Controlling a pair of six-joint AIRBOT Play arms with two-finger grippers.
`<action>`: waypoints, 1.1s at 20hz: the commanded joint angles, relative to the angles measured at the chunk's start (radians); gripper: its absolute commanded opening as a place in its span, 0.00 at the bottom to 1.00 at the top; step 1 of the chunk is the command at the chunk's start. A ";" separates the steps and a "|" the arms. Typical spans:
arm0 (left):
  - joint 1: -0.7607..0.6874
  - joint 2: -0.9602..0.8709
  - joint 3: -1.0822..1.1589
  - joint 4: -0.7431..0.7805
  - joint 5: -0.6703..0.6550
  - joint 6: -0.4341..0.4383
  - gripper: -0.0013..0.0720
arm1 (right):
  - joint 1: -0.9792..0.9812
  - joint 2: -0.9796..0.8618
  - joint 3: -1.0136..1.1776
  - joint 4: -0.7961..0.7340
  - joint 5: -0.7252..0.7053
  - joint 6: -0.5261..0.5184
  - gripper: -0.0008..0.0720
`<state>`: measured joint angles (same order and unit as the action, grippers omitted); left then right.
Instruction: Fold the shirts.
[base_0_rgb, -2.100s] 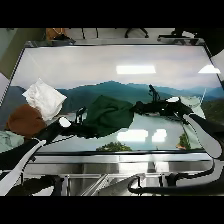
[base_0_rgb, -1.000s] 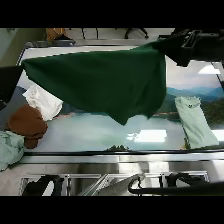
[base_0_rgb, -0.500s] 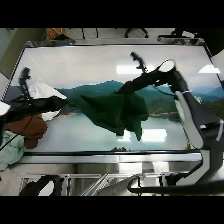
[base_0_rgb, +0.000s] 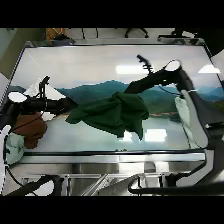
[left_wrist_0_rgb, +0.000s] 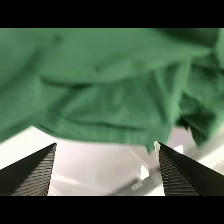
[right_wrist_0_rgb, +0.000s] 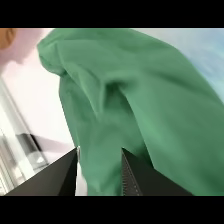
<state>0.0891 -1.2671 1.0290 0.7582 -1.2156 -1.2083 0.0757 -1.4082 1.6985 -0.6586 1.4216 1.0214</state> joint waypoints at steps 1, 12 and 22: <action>-0.067 0.063 -0.073 0.000 -0.050 -0.044 0.99 | -0.107 0.177 -0.121 -0.137 0.056 0.105 0.55; -0.785 -0.024 -0.375 -0.003 0.679 -0.268 0.99 | -0.121 0.321 -0.689 -0.103 -0.155 0.082 0.84; -0.869 -0.361 0.000 0.009 0.614 -0.294 0.98 | -0.122 0.256 -0.689 0.051 -0.217 -0.046 0.82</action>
<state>-0.7696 -1.5463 0.9417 0.7536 -0.5610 -1.4925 -0.0456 -1.1374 1.0119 -0.6380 1.2125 1.0092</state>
